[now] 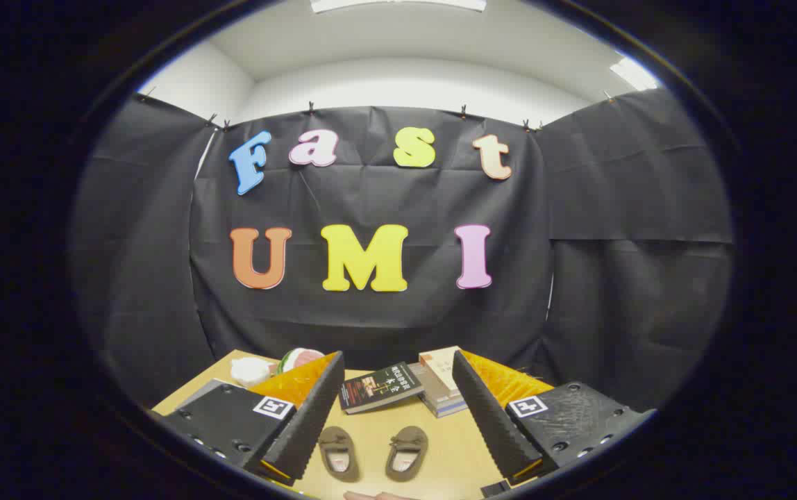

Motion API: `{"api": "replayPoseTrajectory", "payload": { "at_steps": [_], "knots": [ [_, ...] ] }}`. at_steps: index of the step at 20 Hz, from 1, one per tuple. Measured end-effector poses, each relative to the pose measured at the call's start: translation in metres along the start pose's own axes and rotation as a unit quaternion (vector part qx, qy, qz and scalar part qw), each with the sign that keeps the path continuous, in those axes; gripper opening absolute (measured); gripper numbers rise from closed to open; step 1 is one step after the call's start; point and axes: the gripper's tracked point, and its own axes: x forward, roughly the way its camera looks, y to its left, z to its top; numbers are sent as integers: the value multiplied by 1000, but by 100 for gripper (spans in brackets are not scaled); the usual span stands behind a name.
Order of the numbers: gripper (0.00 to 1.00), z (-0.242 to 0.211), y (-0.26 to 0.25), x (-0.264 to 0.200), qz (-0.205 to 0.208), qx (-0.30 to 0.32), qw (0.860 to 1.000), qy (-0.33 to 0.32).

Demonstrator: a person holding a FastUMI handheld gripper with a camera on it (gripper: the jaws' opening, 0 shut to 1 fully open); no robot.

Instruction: Open the storage box then place both shoes into the box .Put the left shoe in first, then the right shoe, with the right side of both shoes facing outward in a uniform manner.

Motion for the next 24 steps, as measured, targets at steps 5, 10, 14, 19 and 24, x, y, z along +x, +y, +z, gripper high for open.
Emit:
{"api": "replayPoseTrajectory", "payload": {
  "at_steps": [5,10,14,19,24],
  "knots": [
    [96,-5,5,10,13,-5,1000,8],
    [96,-11,6,22,17,0,1000,13],
    [96,-25,12,34,29,6,999,29],
    [96,-55,34,54,58,0,997,58],
    [96,-97,73,75,102,-4,990,95]
  ]
}}
